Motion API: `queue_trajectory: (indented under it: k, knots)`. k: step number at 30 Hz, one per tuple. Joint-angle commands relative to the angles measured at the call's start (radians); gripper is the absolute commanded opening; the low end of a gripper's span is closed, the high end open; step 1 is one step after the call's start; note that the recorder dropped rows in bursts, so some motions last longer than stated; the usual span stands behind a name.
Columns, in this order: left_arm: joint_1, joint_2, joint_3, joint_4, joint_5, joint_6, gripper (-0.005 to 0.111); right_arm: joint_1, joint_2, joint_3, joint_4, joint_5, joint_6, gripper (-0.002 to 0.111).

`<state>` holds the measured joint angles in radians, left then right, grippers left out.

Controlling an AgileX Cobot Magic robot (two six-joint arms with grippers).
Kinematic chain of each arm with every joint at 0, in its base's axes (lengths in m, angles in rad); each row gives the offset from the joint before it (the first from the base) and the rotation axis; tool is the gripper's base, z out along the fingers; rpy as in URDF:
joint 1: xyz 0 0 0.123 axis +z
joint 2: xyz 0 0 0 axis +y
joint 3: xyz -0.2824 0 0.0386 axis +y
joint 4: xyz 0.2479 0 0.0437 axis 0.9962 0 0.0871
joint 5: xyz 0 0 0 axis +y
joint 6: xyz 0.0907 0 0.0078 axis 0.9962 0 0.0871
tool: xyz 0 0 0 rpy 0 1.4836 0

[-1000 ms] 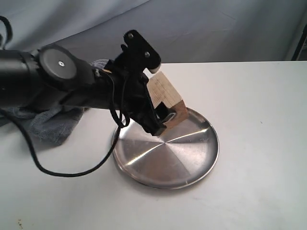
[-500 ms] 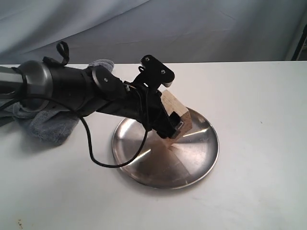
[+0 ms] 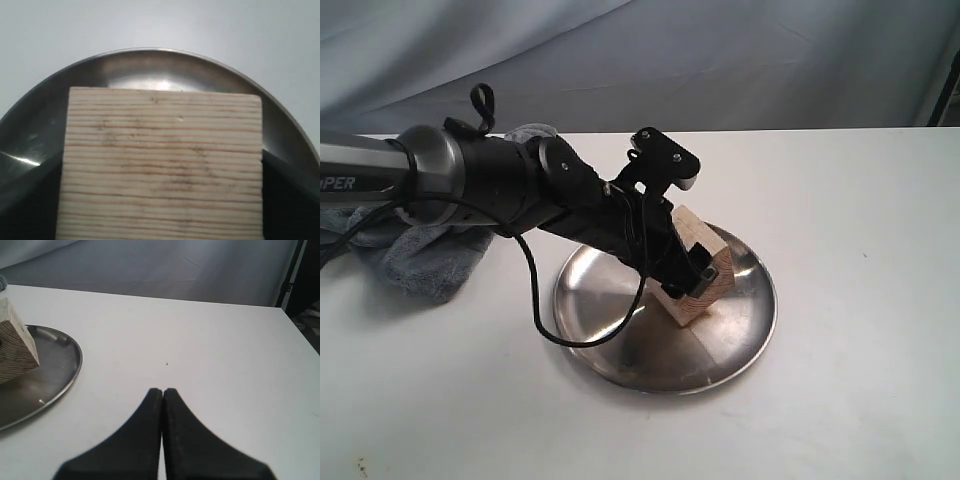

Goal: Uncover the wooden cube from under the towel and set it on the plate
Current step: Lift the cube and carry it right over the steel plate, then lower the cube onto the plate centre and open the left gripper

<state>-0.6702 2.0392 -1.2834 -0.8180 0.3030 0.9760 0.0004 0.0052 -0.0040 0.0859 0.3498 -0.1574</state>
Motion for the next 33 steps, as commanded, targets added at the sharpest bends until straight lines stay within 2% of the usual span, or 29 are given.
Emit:
queue_trajectory:
  k: [1,4,33]
  knots:
    - [-0.004,-0.010,-0.012,0.182,-0.019,-0.173,0.000,0.001,-0.005,0.004,0.004,0.000,0.001,0.000]
    - [-0.004,-0.010,-0.012,0.243,-0.012,-0.241,0.000,0.001,-0.005,0.004,0.004,0.000,0.001,0.000]
    - [-0.004,-0.010,-0.012,0.261,-0.010,-0.239,0.002,0.001,-0.005,0.004,0.004,0.000,0.001,0.000]
